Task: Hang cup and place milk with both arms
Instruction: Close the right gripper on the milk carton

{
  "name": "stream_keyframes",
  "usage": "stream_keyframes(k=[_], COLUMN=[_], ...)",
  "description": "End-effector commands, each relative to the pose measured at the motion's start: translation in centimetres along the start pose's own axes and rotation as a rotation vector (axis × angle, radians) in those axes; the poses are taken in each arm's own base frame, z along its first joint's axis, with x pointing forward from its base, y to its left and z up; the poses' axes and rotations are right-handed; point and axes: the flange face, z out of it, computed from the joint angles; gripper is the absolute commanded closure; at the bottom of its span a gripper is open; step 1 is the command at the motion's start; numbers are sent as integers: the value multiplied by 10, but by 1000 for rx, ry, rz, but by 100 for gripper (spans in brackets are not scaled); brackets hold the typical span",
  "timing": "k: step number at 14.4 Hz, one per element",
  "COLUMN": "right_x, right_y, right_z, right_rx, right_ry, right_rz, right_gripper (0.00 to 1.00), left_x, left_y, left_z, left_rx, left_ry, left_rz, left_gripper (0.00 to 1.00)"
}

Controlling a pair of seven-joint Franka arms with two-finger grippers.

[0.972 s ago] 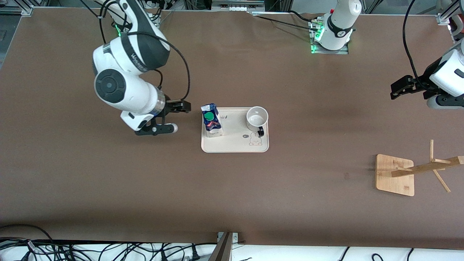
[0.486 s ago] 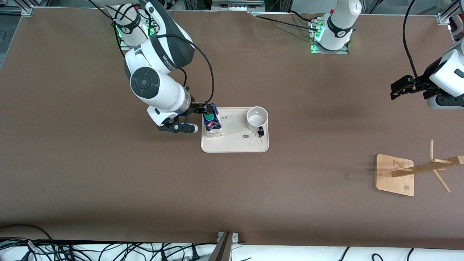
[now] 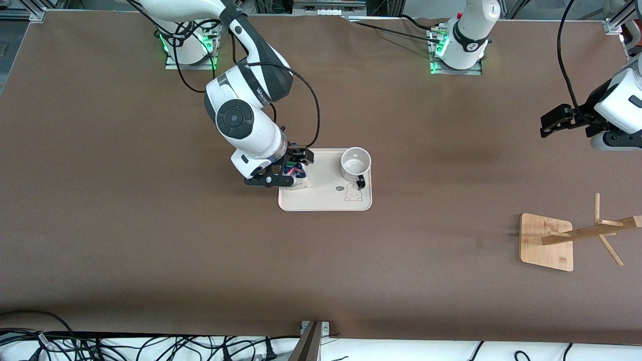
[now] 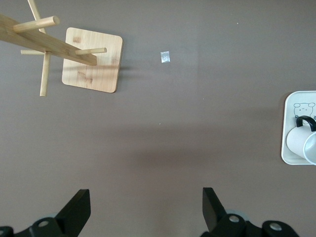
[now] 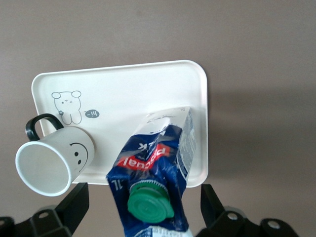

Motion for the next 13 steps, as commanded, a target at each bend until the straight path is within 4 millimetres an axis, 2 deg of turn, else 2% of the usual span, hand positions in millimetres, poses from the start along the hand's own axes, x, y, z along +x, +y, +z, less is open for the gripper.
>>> stream_keyframes(k=[1,6,10,13], right_x=[6,5,-7,-12], right_y=[3,5,8,11], right_z=[-7,-3,20,23], right_rx=[-10,-10,-44,-64], right_ry=[12,-1,-57,-99], right_rz=[-114,-147,-162,-183], right_gripper=[0,0,0,0], left_x=[0,0,0,0], left_y=[-2,-2,2,4], left_z=[-7,-7,-7,-7], left_rx=[4,4,4,6], left_ry=[-3,-3,-2,-2], left_rz=[12,12,21,25], left_gripper=[0,0,0,0])
